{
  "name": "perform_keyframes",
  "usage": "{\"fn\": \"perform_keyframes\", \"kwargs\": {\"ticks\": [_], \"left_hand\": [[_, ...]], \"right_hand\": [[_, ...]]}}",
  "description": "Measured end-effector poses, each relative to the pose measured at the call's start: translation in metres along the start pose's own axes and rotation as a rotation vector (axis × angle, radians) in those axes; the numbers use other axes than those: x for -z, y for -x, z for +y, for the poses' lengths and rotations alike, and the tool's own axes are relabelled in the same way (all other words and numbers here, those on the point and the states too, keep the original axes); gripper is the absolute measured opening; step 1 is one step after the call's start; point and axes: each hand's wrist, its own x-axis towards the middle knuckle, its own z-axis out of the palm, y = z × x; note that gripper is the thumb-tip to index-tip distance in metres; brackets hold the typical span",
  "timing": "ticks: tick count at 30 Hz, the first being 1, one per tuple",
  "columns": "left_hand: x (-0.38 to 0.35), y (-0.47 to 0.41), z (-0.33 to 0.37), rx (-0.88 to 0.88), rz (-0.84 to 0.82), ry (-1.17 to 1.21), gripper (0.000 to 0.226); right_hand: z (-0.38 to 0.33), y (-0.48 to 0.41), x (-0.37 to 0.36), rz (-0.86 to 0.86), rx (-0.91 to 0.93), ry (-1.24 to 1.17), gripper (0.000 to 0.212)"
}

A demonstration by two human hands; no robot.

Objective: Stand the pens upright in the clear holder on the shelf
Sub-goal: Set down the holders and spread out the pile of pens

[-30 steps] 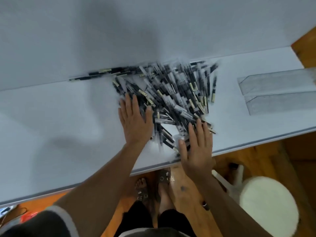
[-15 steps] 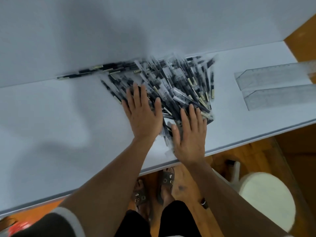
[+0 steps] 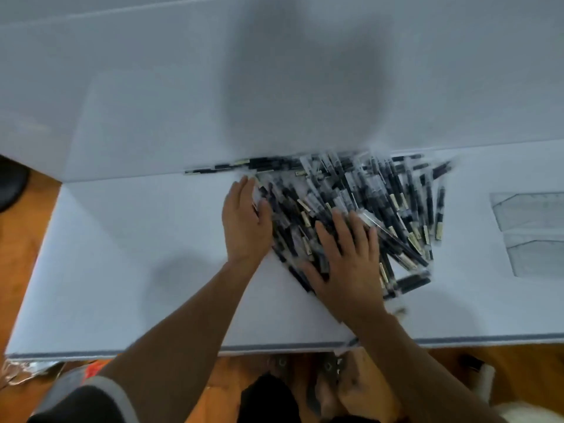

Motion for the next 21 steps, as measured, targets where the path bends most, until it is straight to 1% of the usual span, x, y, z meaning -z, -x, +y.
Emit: {"fn": "perform_keyframes", "kwargs": {"ticks": [2, 3, 5, 7, 9, 11, 13, 17, 19, 21], "left_hand": [[0.019, -0.033, -0.021, -0.024, 0.045, -0.106, 0.049], [0.028, -0.048, -0.031, -0.043, 0.04, -0.167, 0.049], [0.042, -0.072, -0.047, -0.1, -0.037, -0.275, 0.048], [0.048, -0.087, -0.057, -0.211, -0.103, -0.363, 0.044], [0.048, -0.093, -0.065, -0.299, -0.118, -0.44, 0.04], [0.045, -0.097, -0.072, -0.327, -0.112, -0.489, 0.036], [0.044, -0.101, -0.076, -0.33, -0.114, -0.528, 0.032], [0.056, -0.102, -0.081, -0.27, -0.14, -0.54, 0.024], [0.064, -0.097, -0.084, -0.215, -0.18, -0.561, 0.02], [0.072, -0.091, -0.085, -0.128, -0.218, -0.529, 0.021]], "right_hand": [[-0.002, -0.003, -0.006, -0.057, -0.008, 0.037, 0.066], [-0.001, -0.003, -0.009, -0.078, -0.007, 0.06, 0.066], [0.002, -0.001, -0.012, -0.104, 0.002, 0.106, 0.065], [0.004, -0.002, -0.012, -0.124, -0.001, 0.15, 0.064], [0.004, -0.004, -0.013, -0.133, -0.001, 0.182, 0.064], [0.004, -0.006, -0.015, -0.12, 0.007, 0.189, 0.064], [0.005, -0.007, -0.016, -0.107, 0.018, 0.19, 0.063], [0.006, -0.007, -0.016, -0.117, 0.021, 0.183, 0.063], [0.005, -0.007, -0.014, -0.136, 0.008, 0.184, 0.065], [0.003, -0.007, -0.013, -0.14, 0.003, 0.186, 0.065]]}}
